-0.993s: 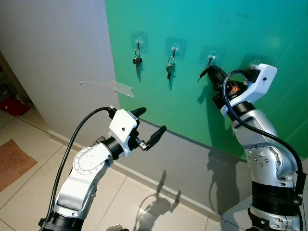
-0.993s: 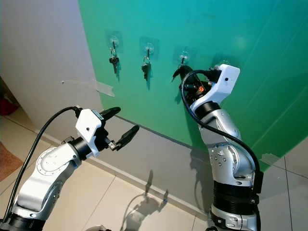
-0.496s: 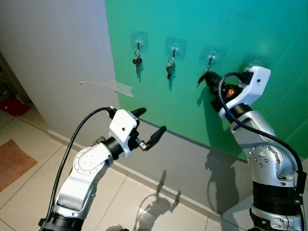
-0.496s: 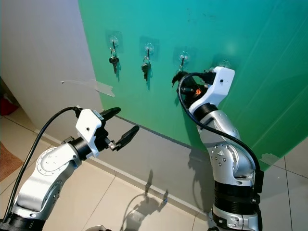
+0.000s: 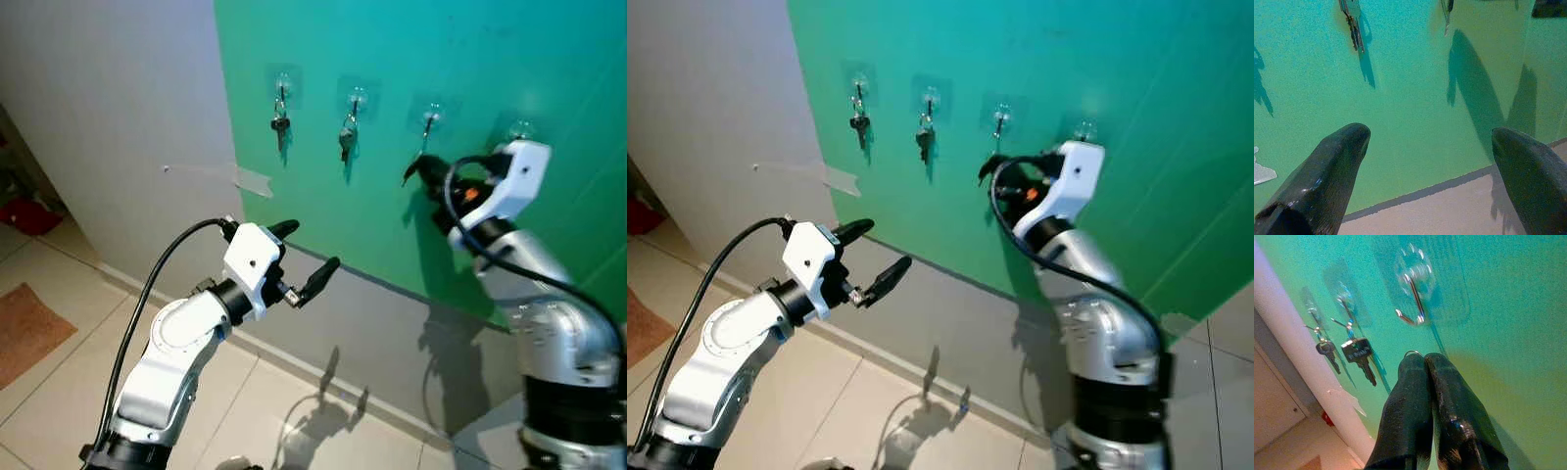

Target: Hang keys on a hook

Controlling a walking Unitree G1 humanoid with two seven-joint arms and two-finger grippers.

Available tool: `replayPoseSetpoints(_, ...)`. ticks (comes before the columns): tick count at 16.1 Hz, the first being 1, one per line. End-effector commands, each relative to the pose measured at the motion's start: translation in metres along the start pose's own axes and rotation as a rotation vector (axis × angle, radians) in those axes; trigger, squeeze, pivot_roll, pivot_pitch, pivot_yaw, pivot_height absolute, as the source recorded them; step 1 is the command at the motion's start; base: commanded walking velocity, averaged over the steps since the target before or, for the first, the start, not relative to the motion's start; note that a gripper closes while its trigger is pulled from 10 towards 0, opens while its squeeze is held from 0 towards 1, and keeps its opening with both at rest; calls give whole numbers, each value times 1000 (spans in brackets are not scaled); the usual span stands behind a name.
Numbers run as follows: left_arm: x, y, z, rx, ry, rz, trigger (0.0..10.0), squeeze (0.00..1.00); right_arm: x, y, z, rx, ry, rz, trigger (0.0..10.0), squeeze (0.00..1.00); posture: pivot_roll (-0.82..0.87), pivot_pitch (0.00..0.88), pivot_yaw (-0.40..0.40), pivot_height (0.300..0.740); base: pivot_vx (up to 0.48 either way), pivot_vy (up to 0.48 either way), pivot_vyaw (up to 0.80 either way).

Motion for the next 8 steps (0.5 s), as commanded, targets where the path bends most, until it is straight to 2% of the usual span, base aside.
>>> replayPoseSetpoints(1,-4,7,-3,-18,-23,-15,10000,0,1,9,2,27,11,5,10000,0,-75,0,-11,740,0,0,0)
replayPoseSetpoints(4,-3,6,-4,-15,-26,-14,10000,0,1,24,2,75,19,11,10000,0,-80,0,-9,740,0,0,0)
replayPoseSetpoints(8,-3,6,-4,-13,-29,-13,10000,0,-3,33,2,84,0,30,10000,0,-79,0,-8,740,0,0,0)
Point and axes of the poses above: a point about 5 cm out from each wrist's last joint towards the gripper, its own x axis pointing back from the gripper into the wrist, its own y axis along the axis of the wrist's last joint, z = x × y, the point moved 5 cm from there along -x, pointing out of the wrist towards the gripper, and after that the axes turned 10 degrees about x, right-handed, at the moved point
